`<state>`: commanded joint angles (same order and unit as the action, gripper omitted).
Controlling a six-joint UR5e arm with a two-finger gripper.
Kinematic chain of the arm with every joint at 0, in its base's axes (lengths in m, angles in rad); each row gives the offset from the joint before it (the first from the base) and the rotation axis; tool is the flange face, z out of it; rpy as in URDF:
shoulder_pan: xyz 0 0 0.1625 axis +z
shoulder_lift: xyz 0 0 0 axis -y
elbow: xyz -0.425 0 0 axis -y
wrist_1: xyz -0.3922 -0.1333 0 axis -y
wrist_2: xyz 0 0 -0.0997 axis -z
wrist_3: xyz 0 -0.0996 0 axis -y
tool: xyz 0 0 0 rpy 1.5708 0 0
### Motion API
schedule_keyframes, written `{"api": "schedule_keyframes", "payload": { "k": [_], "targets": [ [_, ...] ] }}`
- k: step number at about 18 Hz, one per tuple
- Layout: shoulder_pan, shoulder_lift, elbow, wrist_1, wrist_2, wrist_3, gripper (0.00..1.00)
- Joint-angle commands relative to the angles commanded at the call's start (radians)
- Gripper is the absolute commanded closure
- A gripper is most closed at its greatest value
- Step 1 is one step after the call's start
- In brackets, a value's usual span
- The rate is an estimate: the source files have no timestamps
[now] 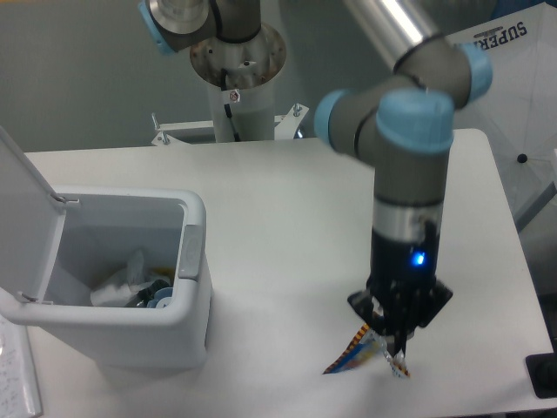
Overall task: Place the trash in the trash can
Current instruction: 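Lift the blue snack wrapper and carry it over the bin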
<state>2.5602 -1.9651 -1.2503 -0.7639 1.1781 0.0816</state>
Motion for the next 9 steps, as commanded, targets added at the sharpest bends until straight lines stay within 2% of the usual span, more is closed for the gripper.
{"api": "schedule_keyframes", "payload": {
  "k": [4, 9],
  "targets": [
    [-0.008, 0.074, 0.044, 0.005, -0.028, -0.120, 1.00],
    [-0.037, 0.181, 0.048, 0.005, -0.100, -0.270, 1.00]
  ]
}}
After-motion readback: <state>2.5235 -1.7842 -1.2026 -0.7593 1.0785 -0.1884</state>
